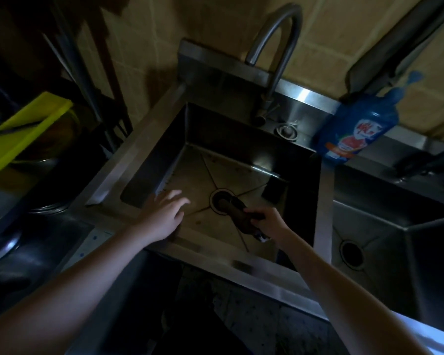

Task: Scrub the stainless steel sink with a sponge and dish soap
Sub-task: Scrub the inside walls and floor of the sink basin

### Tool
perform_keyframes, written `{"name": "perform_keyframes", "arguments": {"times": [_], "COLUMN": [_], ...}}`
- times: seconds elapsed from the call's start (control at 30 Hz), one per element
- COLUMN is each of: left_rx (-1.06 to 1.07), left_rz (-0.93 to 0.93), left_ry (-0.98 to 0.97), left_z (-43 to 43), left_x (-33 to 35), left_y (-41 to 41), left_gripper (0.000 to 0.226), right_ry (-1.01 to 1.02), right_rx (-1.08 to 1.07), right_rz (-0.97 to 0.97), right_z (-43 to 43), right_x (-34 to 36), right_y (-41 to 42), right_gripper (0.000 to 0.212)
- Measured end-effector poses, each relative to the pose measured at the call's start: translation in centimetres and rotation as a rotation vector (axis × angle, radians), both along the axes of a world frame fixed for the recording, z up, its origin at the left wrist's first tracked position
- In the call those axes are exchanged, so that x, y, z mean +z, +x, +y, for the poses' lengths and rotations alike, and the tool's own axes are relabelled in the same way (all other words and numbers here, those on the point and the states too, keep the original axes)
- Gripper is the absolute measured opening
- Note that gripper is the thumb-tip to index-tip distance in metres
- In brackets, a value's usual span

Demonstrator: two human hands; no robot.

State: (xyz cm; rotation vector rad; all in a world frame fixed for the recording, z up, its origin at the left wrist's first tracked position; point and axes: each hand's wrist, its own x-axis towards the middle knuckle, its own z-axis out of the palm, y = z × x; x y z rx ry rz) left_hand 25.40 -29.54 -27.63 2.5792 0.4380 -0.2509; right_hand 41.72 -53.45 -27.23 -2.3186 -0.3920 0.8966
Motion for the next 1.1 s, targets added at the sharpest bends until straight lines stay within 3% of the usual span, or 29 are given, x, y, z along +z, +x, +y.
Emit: {"name": "perform_keyframes", "arguments": {"times": [0.23,0.47,1.1], "left_rx": [-0.107,-0.141,-0.119], "left_rz": [0.01,0.021,0.046], "left_ry": [0.043,-0.054,-0.016], "left_z": [-1.8,-4.8,-5.8], "left_x": [1.2,2.8,4.2], "left_y": [3.1,6.3,10.1], "left_gripper": [0.032,0.033,0.033], "right_ry": [0.09,0.115,0.14], "right_rx": [-0.139,-0.302,-0.271], "right_rz": [-0.015,0.02,0.049], "right_z": [-3.0,-6.3,-8.0], "right_x": [1.9,3.0,1.9], "right_y": [-0.2,-0.1,3.4], "right_gripper": [0.039,0.038,0.036]}}
